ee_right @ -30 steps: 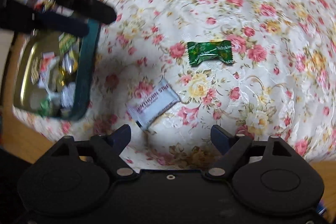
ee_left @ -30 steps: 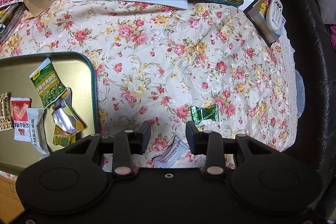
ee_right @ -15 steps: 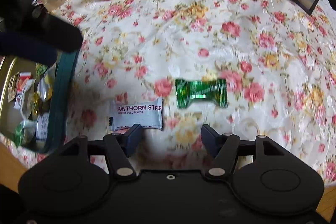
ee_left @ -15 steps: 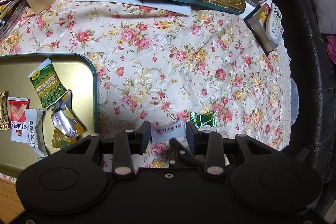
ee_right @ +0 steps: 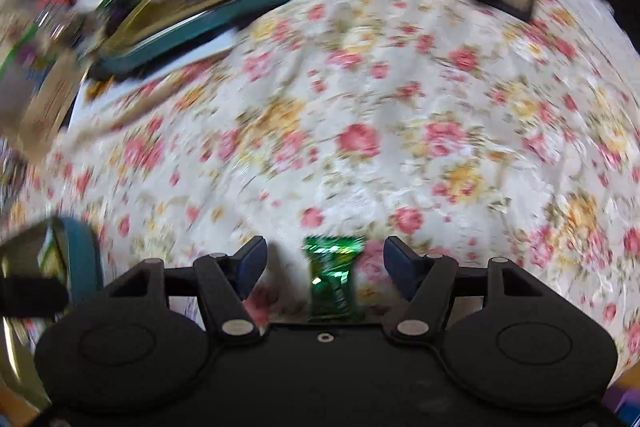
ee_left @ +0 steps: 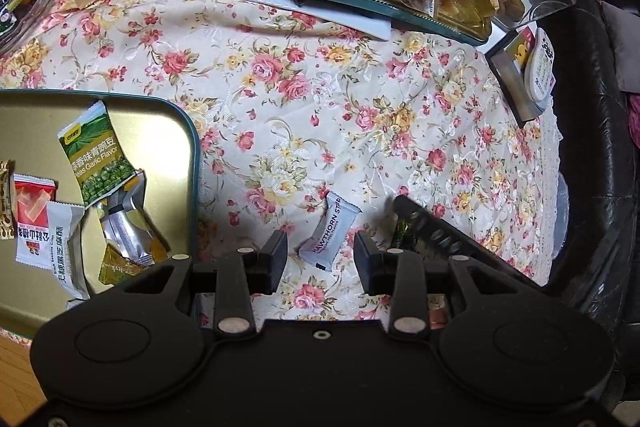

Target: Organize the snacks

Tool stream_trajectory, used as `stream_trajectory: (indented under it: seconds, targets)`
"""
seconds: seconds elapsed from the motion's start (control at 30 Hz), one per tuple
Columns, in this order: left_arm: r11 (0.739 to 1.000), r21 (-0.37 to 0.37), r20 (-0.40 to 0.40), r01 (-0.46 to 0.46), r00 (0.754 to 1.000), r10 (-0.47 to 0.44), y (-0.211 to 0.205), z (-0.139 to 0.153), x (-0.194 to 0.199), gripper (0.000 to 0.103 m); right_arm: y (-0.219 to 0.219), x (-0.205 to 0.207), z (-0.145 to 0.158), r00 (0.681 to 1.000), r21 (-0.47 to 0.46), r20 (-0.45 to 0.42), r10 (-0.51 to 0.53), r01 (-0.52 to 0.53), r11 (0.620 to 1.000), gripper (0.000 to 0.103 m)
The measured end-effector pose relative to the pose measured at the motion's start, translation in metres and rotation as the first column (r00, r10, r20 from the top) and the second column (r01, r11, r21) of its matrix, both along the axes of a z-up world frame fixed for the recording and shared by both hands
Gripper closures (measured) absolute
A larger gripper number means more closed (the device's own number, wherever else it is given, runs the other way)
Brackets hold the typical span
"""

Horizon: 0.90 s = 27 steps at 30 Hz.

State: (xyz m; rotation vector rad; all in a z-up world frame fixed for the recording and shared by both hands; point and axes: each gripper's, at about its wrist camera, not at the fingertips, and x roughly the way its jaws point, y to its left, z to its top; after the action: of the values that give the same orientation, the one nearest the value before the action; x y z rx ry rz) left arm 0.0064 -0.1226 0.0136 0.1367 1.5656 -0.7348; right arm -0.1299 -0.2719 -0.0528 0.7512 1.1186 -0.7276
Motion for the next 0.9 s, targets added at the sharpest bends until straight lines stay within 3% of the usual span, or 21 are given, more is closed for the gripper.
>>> stream_trajectory:
  seconds: [0.13, 0.23, 0.47, 0.63, 0.73, 0.8, 0.9]
  targets:
    - [1.000, -0.004, 0.000, 0.009, 1.000, -0.009, -0.002, 0.000, -0.002, 0.058, -0.029, -0.018, 0.008, 0.983, 0.138, 0.054, -0.175, 0.166, 0.976, 0.035]
    - [1.000, 0.003, -0.001, 0.015, 1.000, -0.015, -0.004, -0.002, -0.004, 0.058, -0.036, -0.023, 0.012, 0.976, 0.157, 0.020, -0.218, 0.213, 0.964, 0.034]
    - [0.999, 0.025, -0.001, 0.026, 1.000, -0.026, -0.008, -0.008, -0.007, 0.058, -0.012, -0.017, 0.003, 0.993, 0.206, -0.040, -0.112, 0.118, 0.971, 0.034]
    - [0.998, 0.040, 0.001, 0.040, 0.999, -0.040, -0.011, -0.011, -0.010, 0.058, 0.005, -0.004, 0.004, 0.996, 0.110, -0.082, -0.019, 0.028, 0.994, 0.039]
    - [0.997, 0.054, 0.002, 0.048, 0.999, -0.048, -0.014, -0.015, -0.012, 0.058, 0.010, 0.003, 0.003, 0.993, 0.055, -0.113, 0.027, -0.021, 0.998, 0.056]
    - [0.996, 0.066, 0.003, 0.056, 0.998, -0.056, -0.016, -0.019, -0.014, 0.058, 0.014, 0.008, 0.002, 0.991, 0.030, -0.122, 0.061, -0.058, 0.998, 0.073]
    - [0.994, 0.078, 0.006, 0.074, 0.997, -0.075, -0.022, -0.023, -0.020, 0.058, 0.009, 0.002, 0.005, 0.992, 0.033, -0.115, 0.060, -0.057, 0.998, 0.083]
